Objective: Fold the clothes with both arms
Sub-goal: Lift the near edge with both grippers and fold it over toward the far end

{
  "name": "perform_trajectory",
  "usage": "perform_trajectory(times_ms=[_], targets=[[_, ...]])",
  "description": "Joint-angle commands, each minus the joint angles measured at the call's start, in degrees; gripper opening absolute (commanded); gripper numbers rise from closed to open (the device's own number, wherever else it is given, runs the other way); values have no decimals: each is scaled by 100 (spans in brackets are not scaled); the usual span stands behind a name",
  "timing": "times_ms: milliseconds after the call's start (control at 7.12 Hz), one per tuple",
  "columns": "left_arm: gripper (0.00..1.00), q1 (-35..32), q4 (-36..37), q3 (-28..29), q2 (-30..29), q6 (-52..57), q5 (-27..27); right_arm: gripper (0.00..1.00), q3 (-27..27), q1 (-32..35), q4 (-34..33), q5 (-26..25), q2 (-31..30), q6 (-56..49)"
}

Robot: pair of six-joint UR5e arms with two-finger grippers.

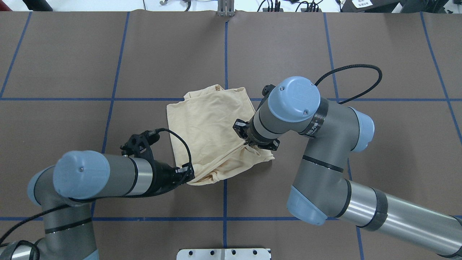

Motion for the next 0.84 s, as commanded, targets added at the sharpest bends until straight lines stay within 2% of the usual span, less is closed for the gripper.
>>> perform_trajectory(times_ms=[0,140,421,702], targets=[[0,-900,156,58,-137,640,-320,0,-356,271,-8,-5,403,-298],[0,-1164,157,372,-312,808,-372,0,-803,394,10,4,788,-385],[0,-1552,105,1425,-900,992,-452,0,-1953,666,1120,-5,1204,-395],[0,-1834,17,1990,-1095,1292,-452,0,-2789,860,1371,-22,1695,-465]])
